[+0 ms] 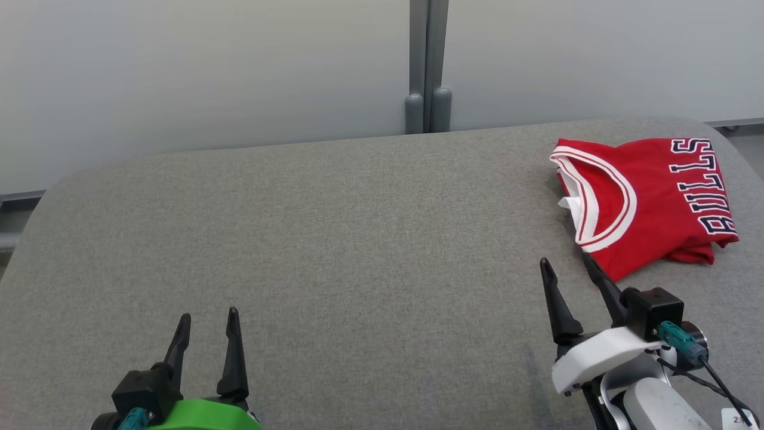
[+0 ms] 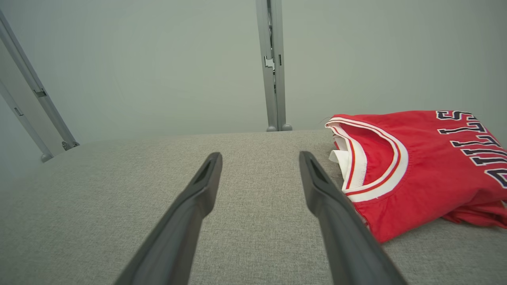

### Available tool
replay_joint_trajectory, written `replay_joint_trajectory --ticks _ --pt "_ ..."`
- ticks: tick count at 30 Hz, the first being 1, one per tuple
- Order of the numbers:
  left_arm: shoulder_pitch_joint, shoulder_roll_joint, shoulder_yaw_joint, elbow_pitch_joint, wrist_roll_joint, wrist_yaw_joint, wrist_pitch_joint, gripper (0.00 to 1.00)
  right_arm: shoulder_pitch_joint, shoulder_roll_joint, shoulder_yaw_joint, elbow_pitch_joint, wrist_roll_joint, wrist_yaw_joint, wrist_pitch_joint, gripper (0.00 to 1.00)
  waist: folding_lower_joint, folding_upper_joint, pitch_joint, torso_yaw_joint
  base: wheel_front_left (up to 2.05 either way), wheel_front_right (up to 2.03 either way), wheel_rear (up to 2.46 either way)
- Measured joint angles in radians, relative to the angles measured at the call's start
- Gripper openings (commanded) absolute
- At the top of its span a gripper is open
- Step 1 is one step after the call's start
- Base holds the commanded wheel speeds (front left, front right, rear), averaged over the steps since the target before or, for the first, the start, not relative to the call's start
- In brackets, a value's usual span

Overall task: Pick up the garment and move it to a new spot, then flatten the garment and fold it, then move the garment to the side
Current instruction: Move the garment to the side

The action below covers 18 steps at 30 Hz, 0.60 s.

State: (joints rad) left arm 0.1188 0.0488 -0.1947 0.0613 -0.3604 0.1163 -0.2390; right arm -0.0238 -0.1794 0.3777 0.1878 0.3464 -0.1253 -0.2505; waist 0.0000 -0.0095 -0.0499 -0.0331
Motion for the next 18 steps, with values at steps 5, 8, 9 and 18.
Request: replay_joint_trajectory --ticks 5,8,9,18 --pt "0.000 0.000 0.001 0.000 0.003 0.000 -0.001 1.00 0.020 0.015 -0.018 -0.008 -0.016 0.000 0.000 1.00 0.0000 0.0000 -0.001 0.000 0.00 0.00 0.00" --pt "0.000 0.000 0.001 0.000 0.003 0.000 -0.001 1.00 0.027 0.022 -0.023 -0.018 -0.033 0.000 0.000 1.00 0.0000 0.0000 -0.001 0.001 0.00 0.00 0.00" --pt "0.000 0.000 0.001 0.000 0.003 0.000 -0.001 1.00 0.032 0.022 -0.025 -0.020 -0.036 0.000 0.000 1.00 0.0000 0.0000 0.000 0.001 0.00 0.00 0.00" --pt "0.001 0.000 0.000 0.001 0.004 0.003 -0.001 1.00 0.040 0.030 -0.047 -0.030 -0.053 0.000 0.000 1.00 0.0000 0.0000 0.003 0.004 0.00 0.00 0.00"
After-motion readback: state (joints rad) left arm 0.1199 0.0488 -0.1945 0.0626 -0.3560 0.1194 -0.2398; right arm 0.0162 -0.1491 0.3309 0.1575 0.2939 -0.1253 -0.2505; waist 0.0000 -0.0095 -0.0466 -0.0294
